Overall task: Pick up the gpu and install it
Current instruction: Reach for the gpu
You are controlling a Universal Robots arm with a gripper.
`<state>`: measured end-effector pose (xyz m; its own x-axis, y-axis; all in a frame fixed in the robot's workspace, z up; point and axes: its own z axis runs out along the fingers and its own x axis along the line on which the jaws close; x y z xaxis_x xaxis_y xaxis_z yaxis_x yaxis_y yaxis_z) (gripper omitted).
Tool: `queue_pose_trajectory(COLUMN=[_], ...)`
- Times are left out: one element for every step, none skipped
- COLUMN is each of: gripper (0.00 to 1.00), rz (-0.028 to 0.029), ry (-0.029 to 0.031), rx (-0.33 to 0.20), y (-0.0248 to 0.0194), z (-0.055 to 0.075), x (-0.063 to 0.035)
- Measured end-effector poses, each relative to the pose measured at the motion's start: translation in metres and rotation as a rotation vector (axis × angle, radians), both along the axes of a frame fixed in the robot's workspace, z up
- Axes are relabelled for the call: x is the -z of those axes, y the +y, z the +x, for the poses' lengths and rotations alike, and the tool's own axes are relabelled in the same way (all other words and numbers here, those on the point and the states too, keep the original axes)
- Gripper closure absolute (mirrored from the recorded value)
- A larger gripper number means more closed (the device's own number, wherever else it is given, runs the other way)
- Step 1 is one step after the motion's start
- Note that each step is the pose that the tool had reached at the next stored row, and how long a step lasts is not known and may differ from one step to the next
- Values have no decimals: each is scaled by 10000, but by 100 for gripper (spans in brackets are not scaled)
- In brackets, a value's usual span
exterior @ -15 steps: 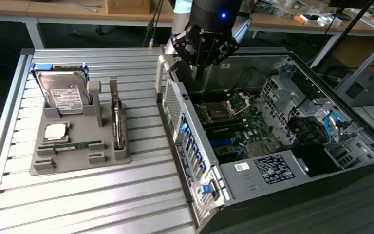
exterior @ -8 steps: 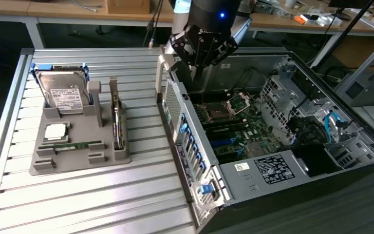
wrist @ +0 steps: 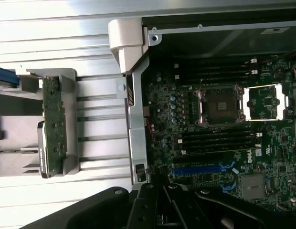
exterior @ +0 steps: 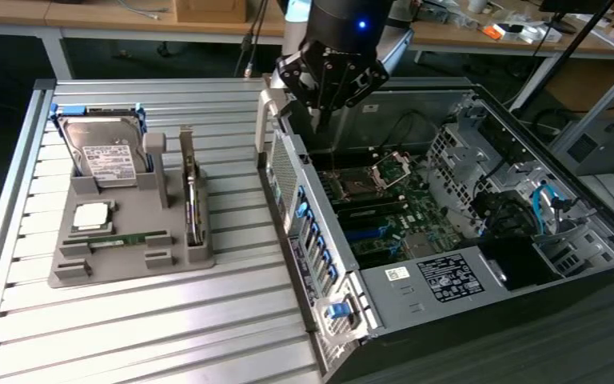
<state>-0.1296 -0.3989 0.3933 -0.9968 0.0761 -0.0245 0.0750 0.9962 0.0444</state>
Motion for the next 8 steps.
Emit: queue_pose_trajectory(gripper=[90, 90, 90, 90, 90, 90, 90, 90], rz=[0, 0, 0, 0, 1, 0, 0, 0], ry=[0, 0, 0, 0, 0, 0, 0, 0], rx=[1, 1, 1, 1, 1, 1, 2, 1], y=[0, 0, 0, 0, 0, 0, 0, 0], z=[-2, -5, -8, -10, -12, -15, -21, -25], x=[0, 0, 0, 0, 0, 0, 0, 0])
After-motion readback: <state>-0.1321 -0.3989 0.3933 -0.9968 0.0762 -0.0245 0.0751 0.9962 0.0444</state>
